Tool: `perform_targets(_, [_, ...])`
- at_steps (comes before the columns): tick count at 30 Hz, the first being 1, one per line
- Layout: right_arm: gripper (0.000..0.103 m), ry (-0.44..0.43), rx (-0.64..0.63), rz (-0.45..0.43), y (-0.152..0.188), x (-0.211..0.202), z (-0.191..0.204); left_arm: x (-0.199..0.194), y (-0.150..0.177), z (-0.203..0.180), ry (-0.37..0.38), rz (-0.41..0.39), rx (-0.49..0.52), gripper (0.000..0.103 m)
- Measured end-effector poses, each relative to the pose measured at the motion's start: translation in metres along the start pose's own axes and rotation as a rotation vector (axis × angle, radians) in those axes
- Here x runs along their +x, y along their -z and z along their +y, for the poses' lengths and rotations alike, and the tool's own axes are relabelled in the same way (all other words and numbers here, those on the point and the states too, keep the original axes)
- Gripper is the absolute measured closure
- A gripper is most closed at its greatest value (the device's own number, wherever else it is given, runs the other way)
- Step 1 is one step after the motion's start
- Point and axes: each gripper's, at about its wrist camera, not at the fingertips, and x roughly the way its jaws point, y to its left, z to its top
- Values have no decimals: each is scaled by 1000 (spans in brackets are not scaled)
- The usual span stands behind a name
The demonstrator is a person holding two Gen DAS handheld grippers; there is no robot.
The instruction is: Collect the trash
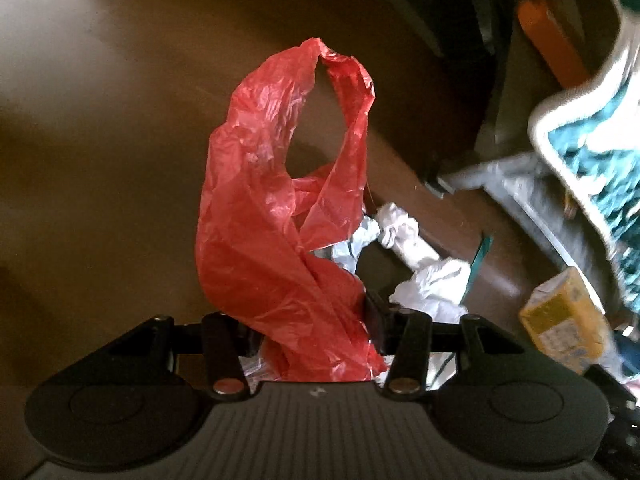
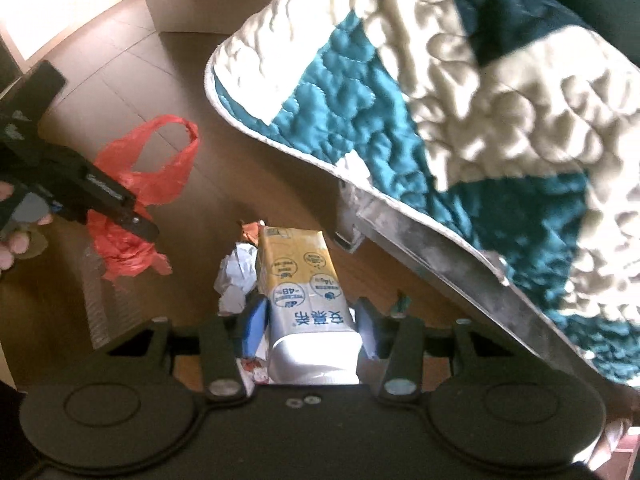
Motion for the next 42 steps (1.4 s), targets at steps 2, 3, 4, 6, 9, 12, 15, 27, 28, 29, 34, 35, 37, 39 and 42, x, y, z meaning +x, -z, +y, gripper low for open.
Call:
perform_targets(2, [57, 2, 0, 18, 7, 1, -3, 17, -3, -8, -25, 18, 40, 54])
perform_targets(3, [57, 3, 1, 31, 12, 6, -4, 27, -6, -10, -36, 30, 50, 54])
perform_targets(4, [57, 3, 4, 46, 16, 15, -3, 36, -7, -11, -43, 40, 52, 54])
perform_targets(6, [57, -3, 9, 77, 23, 27, -6, 53, -12, -9, -49, 67, 53, 54])
perform_targets(9, [57, -12, 13, 122, 32, 45, -11, 75, -19, 0, -63, 98, 46, 54])
perform_targets(12, [57, -21, 17, 160, 37, 65, -14, 94, -23, 8, -83, 115, 35, 54])
perform_targets(15, [57, -33, 31, 189, 39, 78, -18, 104, -22, 10, -70, 115, 30, 52])
perform_targets(27, [57, -52, 27, 193, 34, 103, -15, 95, -20, 44, -25, 82, -62, 38])
perform_targets(28, [57, -54, 26, 193, 34, 103, -15, 97, -21, 43, -27, 90, -59, 38])
perform_targets(29, [57, -55, 26, 194, 34, 102, -15, 99, -21, 42, -18, 95, -59, 38])
perform_targets(34, [57, -50, 15, 200, 36, 103, -15, 108, -25, 29, -53, 99, -16, 61])
perform_targets(35, [57, -47, 16, 203, 36, 104, -15, 109, -25, 27, -59, 95, -11, 62])
perform_targets(37, [57, -44, 20, 206, 38, 105, -17, 107, -23, 21, -69, 81, 21, 65])
perform_targets(39, [57, -37, 20, 202, 37, 103, -17, 102, -21, 19, -73, 71, 21, 67])
perform_targets(42, [57, -32, 14, 182, 35, 94, -16, 86, -18, 19, -73, 67, 4, 67])
